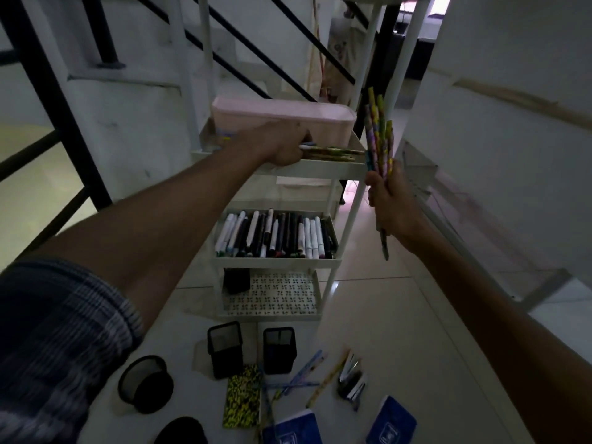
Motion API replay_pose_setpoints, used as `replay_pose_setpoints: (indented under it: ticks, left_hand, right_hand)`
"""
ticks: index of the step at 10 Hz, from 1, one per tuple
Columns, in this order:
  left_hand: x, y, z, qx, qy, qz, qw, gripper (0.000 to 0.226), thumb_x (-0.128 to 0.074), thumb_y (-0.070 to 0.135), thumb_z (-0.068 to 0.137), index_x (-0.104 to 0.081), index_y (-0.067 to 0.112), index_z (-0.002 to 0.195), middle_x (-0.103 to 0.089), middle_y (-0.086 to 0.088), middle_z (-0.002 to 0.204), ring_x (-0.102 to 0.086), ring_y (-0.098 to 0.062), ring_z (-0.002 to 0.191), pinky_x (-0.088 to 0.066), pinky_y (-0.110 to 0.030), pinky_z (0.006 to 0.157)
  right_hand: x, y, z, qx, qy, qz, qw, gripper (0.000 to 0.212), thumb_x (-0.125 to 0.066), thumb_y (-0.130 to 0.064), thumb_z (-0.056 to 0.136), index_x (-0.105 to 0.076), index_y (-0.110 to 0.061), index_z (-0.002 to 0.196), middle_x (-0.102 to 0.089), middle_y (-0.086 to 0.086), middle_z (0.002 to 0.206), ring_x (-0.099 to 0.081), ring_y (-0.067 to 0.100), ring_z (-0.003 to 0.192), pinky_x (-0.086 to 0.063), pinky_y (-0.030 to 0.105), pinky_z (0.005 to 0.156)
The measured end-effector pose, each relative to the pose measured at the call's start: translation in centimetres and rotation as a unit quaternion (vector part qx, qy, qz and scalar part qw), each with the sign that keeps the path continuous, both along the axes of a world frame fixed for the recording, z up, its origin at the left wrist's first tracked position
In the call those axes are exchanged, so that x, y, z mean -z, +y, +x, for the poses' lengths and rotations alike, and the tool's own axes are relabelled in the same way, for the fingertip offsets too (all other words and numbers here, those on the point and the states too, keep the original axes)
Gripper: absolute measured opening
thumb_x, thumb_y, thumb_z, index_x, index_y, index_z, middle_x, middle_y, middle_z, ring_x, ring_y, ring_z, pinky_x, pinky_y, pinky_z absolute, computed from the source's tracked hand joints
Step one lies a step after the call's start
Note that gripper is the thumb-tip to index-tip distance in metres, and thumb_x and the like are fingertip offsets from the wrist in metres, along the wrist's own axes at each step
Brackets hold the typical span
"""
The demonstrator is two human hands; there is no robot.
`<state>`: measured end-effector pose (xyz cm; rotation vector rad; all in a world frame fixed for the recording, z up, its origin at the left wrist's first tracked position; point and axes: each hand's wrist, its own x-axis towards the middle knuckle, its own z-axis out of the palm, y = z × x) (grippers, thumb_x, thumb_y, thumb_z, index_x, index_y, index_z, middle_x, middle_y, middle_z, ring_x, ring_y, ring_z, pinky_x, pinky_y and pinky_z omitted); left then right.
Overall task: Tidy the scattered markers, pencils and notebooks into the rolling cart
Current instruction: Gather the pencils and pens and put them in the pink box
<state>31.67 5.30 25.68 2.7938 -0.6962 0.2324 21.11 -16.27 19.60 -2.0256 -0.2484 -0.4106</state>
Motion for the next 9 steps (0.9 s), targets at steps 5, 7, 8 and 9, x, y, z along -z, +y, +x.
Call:
replay_pose_setpoints:
  ticks: [5, 7, 8, 9]
  left_hand:
    - [2.9, 5.9, -5.0, -0.077, -0.294, -0.261, 0.916, 0.021, -0.040, 0.011, 0.071, -0.052, 0.005, 0.087, -0.049, -0.017, 0.103, -0.047, -0.032, 0.099, -0.044, -0.046, 0.079]
    - [4.3, 7.4, -4.4, -0.038, -0.320, -0.202, 0.925, 0.040, -0.052, 0.025, 0.086, -0.054, 0.009, 0.123, -0.051, -0.011, 0.132, -0.046, -0.026, 0.121, -0.040, -0.039, 0.101]
    - [5.1, 7.5, -3.1, -0.056, -0.274, -0.069, 0.958, 0.043, -0.036, 0.043, 0.096, -0.049, 0.024, 0.133, -0.057, -0.003, 0.132, -0.049, -0.022, 0.123, -0.031, -0.050, 0.108]
    - [5.1, 6.9, -3.1, -0.076, -0.262, -0.011, 0.962, 0.047, -0.023, 0.047, 0.101, -0.059, 0.026, 0.124, -0.066, -0.002, 0.119, -0.056, -0.025, 0.112, -0.029, -0.045, 0.101]
  right_hand:
    - [-8.4, 6.2, 5.5, -0.015, -0.015, -0.399, 0.917, 0.038, -0.040, -0.025, 0.103, -0.040, -0.002, 0.134, -0.056, 0.015, 0.116, -0.047, 0.023, 0.094, -0.042, 0.036, 0.083]
    - [-8.5, 10.4, 8.5, -0.067, -0.032, -0.517, 0.853, 0.041, -0.049, -0.024, 0.100, -0.042, -0.007, 0.136, -0.056, 0.018, 0.127, -0.056, 0.037, 0.114, -0.046, 0.048, 0.096]
    - [-7.3, 10.6, 9.5, -0.057, -0.030, -0.529, 0.846, 0.047, -0.046, -0.041, 0.098, -0.039, -0.022, 0.141, -0.050, 0.011, 0.137, -0.050, 0.033, 0.123, -0.041, 0.053, 0.103]
    - [-5.3, 9.1, 8.9, -0.048, -0.020, -0.441, 0.896, 0.067, -0.028, -0.067, 0.094, -0.028, -0.027, 0.148, -0.041, 0.010, 0.148, -0.040, 0.030, 0.135, -0.032, 0.056, 0.110]
